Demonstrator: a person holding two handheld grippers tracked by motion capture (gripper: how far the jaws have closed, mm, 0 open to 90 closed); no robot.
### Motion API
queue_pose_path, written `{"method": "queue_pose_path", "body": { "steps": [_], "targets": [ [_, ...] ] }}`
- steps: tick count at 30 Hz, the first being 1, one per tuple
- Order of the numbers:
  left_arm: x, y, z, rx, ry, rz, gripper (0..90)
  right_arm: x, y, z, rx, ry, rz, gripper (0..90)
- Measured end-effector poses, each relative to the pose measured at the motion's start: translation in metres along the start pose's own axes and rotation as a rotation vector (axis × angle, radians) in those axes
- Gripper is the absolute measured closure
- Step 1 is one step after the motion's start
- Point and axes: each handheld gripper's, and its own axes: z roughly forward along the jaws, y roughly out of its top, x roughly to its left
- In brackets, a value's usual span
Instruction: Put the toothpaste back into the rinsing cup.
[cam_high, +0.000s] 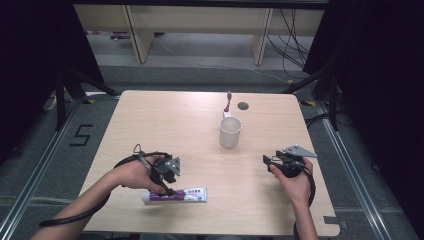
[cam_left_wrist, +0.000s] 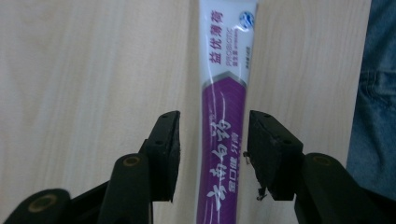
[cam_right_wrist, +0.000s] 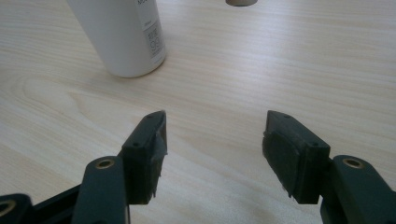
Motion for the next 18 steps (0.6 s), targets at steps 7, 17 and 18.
{"method": "queue_pose_path", "body": {
  "steps": [7,17,18],
  "targets": [
    [0.000,0.011,0.012,0.120,-0.022,0.018,56.7,0.001,0.000,0.000,0.016,0.006,0.002,40.1],
    [0.000,0.025,0.029,0.226,-0.039,0.083,58.1,0.005,0.000,0.003,0.005,0.019,0.031,39.8],
    [-0.001,0.026,0.031,0.234,-0.040,0.087,58.3,0.005,0.000,0.004,0.006,0.020,0.031,39.7]
  ]
}}
